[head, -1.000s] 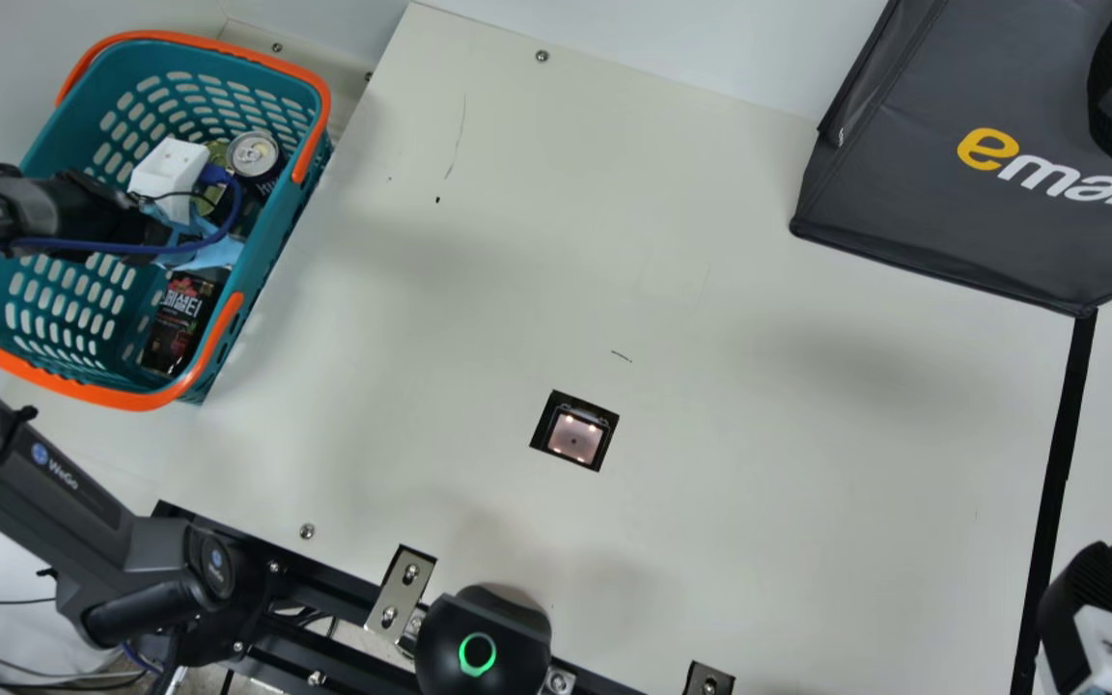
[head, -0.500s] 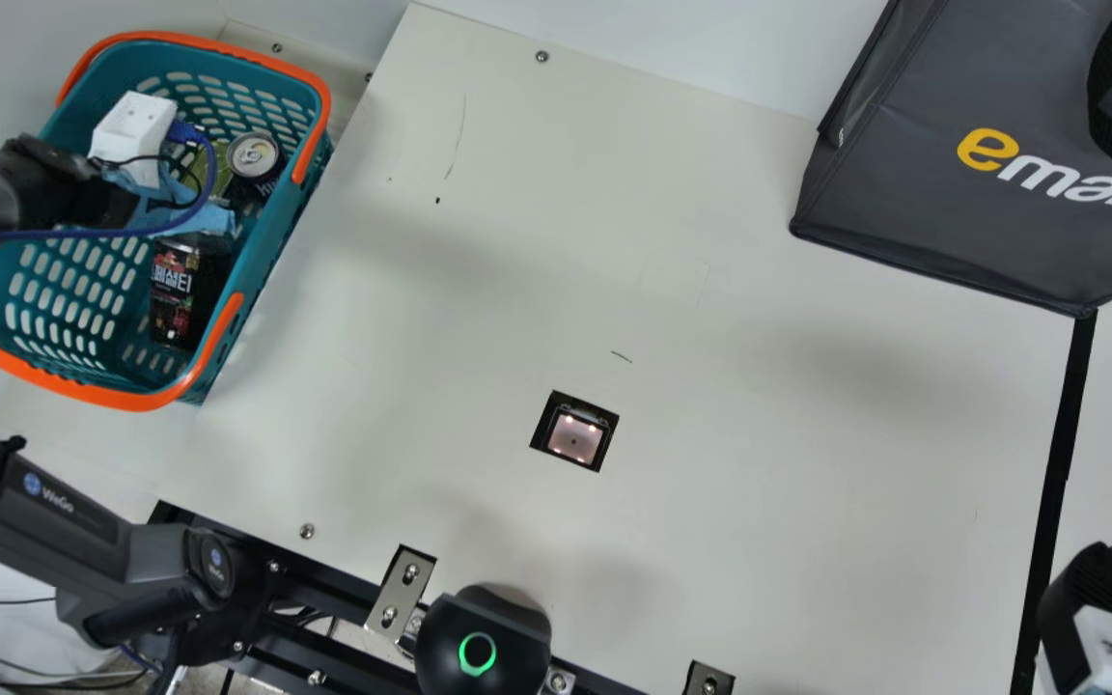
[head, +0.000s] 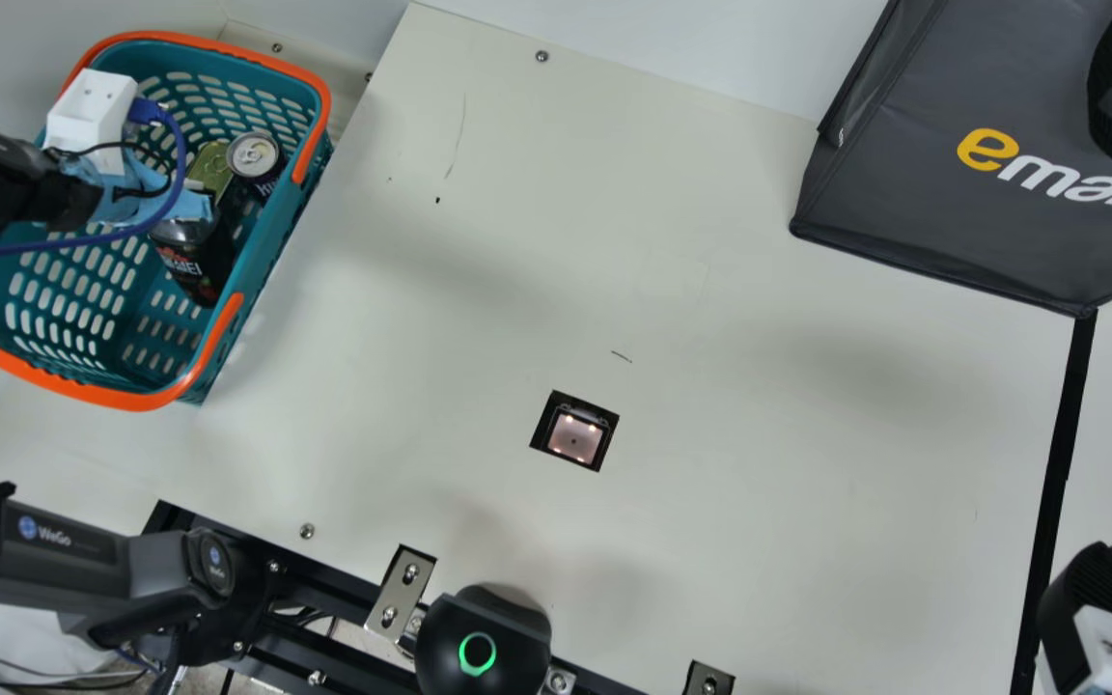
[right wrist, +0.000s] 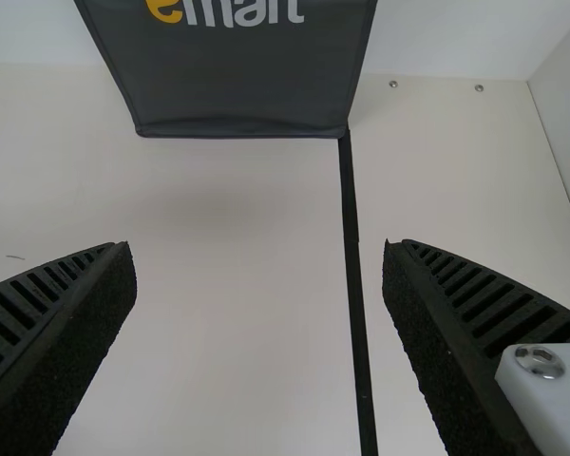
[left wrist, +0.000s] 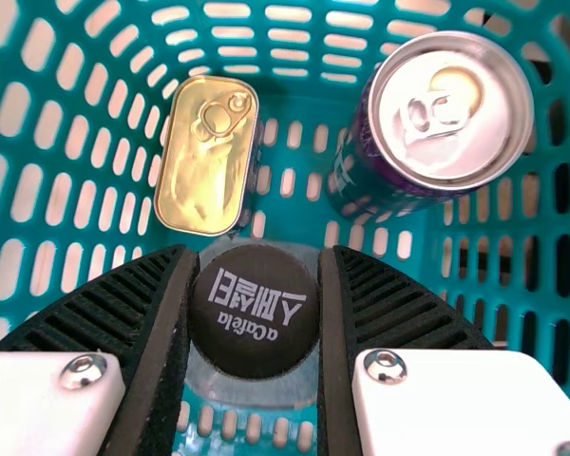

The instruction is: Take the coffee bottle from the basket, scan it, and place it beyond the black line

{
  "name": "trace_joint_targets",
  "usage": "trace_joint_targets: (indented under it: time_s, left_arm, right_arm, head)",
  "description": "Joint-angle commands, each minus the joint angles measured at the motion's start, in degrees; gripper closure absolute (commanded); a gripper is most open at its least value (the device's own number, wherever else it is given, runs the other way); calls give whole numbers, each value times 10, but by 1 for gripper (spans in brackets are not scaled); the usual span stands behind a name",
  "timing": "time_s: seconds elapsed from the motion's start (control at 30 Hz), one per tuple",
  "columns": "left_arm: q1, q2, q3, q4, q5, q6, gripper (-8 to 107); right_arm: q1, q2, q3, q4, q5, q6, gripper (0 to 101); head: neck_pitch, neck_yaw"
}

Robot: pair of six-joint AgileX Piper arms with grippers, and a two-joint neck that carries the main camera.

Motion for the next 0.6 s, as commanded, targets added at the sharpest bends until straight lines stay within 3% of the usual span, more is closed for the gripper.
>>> trace_joint_targets:
  time_s: [0.0, 0.57]
  left_arm:
    - [0, -16, 5, 0, 3, -4, 89]
    - [-13, -141, 36, 23, 35, -75, 89]
  right_arm:
    - [0, 0, 0, 0, 0, 0, 10]
    - [0, 0, 0, 0, -1, 0, 10]
  head:
    - [-16, 1]
    - [-16, 1]
